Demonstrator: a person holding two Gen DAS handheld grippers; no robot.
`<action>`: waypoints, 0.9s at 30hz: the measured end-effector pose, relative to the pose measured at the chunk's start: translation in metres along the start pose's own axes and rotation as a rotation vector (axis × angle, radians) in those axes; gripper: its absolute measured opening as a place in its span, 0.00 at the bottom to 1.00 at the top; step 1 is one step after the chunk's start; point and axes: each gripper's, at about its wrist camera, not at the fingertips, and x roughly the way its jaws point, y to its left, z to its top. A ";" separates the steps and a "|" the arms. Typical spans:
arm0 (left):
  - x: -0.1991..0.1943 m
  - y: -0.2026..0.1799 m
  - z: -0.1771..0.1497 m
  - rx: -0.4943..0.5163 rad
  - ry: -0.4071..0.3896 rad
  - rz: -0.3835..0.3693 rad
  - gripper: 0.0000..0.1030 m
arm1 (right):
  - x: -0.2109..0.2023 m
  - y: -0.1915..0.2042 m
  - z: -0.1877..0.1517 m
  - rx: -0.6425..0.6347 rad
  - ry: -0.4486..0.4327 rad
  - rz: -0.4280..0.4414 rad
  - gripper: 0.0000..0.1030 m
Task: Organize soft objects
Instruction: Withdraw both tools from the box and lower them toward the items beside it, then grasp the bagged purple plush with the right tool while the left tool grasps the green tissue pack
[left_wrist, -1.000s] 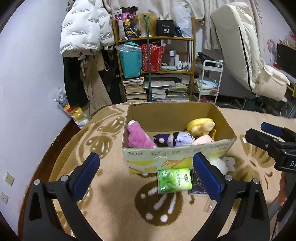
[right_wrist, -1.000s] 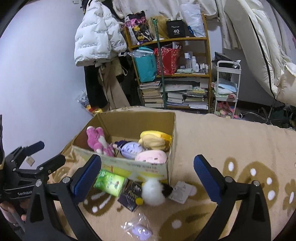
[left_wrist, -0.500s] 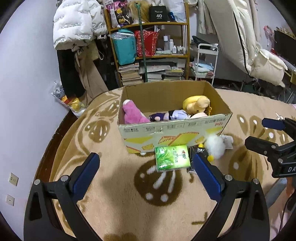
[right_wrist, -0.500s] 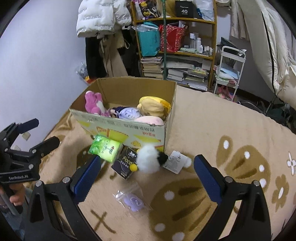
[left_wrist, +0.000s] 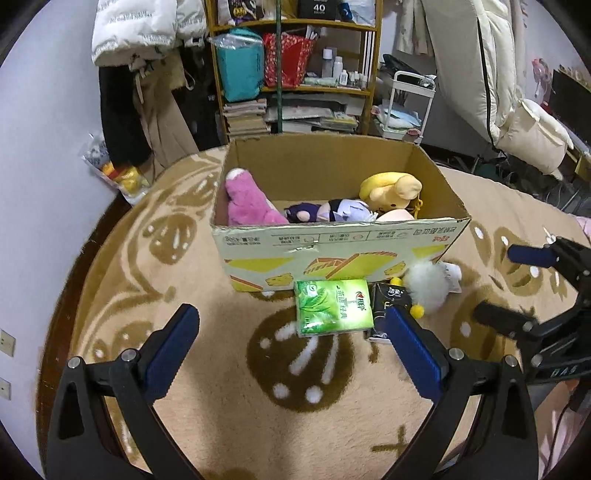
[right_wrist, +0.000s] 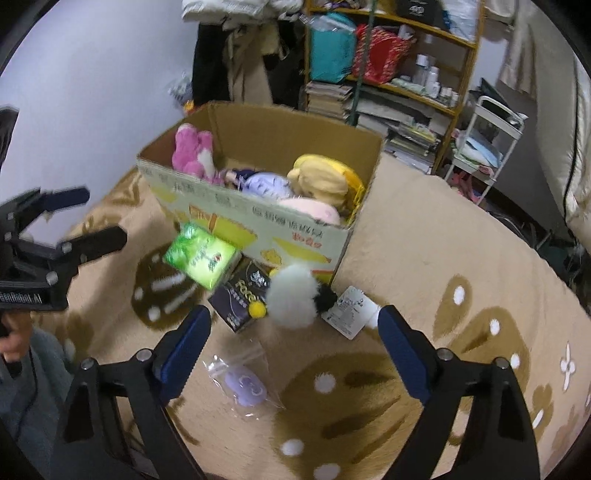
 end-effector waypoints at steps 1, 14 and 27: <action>0.004 0.000 0.001 -0.003 0.008 -0.009 0.97 | 0.003 0.001 -0.001 -0.010 0.012 0.005 0.92; 0.053 -0.013 0.003 0.041 0.124 -0.124 0.97 | 0.047 0.010 -0.013 -0.061 0.186 0.160 0.81; 0.093 -0.024 -0.003 0.054 0.208 -0.177 0.97 | 0.086 0.040 -0.032 -0.123 0.357 0.214 0.81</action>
